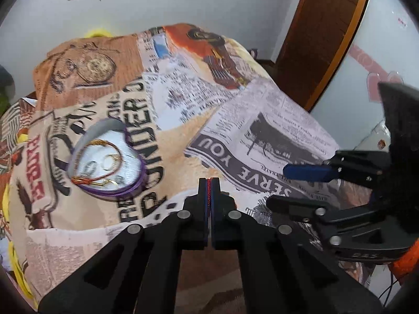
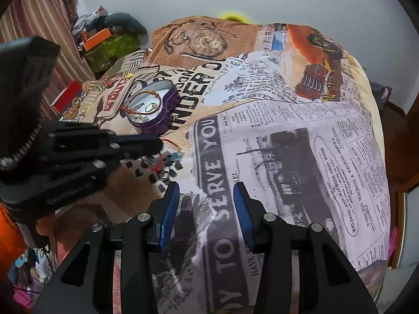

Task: Organize jewelry
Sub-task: 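Move the right gripper back over the bed toward a small silver ring, then close the right gripper on the small silver ring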

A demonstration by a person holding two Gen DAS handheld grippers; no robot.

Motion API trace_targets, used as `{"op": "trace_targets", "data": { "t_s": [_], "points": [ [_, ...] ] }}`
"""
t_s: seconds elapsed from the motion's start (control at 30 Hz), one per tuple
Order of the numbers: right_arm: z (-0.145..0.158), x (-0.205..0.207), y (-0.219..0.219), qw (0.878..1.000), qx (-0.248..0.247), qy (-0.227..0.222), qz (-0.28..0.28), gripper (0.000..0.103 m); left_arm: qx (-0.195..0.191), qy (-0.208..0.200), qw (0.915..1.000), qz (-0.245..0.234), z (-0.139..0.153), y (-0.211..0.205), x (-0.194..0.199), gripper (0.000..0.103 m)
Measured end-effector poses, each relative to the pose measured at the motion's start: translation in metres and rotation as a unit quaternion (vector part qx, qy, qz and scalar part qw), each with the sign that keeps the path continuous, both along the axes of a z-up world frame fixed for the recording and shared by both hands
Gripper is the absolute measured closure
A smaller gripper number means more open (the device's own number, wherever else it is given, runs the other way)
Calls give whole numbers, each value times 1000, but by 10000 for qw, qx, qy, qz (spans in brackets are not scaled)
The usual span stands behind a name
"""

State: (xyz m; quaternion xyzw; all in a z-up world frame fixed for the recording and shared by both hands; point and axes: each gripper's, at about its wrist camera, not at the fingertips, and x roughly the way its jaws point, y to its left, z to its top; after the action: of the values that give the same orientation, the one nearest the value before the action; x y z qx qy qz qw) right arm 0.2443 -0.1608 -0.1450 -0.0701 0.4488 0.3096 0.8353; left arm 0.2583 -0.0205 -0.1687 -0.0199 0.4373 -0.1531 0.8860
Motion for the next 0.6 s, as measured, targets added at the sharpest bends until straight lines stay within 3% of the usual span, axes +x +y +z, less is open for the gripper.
{"op": "trace_targets", "data": {
  "t_s": [0.2,0.5,0.6],
  "points": [
    [0,-3,18,9998,5,-31,208,64,-36,-284,9994,189,21,22,-14,103],
    [-13,-4,52,9962,-561,-217,629,64,119,-437,9983,380,23,40,-26,103],
    [-17,-2,54,9959,-577,-177,675,77,136,-463,9980,409,21,43,-28,103]
  ]
}}
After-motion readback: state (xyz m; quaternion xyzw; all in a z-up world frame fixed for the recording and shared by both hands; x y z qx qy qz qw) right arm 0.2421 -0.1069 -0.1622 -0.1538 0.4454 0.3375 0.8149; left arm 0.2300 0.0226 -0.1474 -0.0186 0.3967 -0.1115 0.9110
